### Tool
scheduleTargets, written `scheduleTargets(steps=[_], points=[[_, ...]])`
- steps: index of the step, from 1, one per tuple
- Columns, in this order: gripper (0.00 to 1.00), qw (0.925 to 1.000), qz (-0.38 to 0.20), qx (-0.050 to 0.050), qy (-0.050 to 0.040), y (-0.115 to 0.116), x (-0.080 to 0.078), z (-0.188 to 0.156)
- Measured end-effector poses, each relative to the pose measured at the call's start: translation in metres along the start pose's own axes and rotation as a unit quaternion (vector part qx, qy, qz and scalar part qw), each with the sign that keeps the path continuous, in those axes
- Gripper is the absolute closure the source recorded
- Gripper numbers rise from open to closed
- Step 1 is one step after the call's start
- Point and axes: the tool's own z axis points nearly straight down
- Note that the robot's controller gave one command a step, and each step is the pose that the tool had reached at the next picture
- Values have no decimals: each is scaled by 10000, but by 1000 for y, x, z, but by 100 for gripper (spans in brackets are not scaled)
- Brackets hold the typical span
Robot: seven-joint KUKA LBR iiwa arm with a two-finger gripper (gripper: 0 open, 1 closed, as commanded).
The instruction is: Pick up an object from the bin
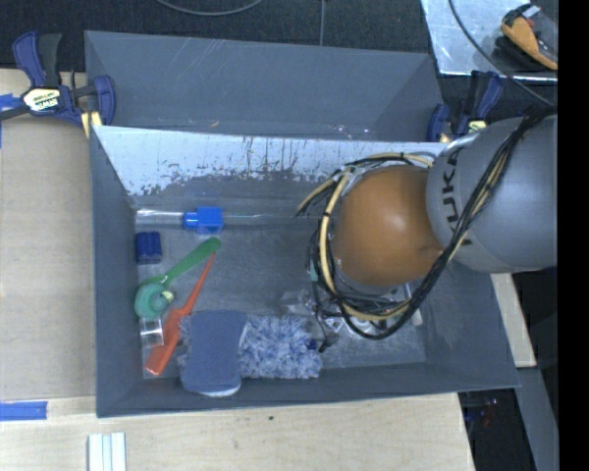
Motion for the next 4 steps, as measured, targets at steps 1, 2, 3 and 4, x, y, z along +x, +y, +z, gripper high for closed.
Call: scheduleTargets(steps=[1, 2, 3, 4], points=[[100, 10000, 5, 0, 0, 0, 0, 0], [100, 9999, 110, 17, -25, -14, -12, -49], [100, 9999, 112, -44, 30, -4, 5, -71], [100, 9956, -942, -17, 3, -7, -12, -53]])
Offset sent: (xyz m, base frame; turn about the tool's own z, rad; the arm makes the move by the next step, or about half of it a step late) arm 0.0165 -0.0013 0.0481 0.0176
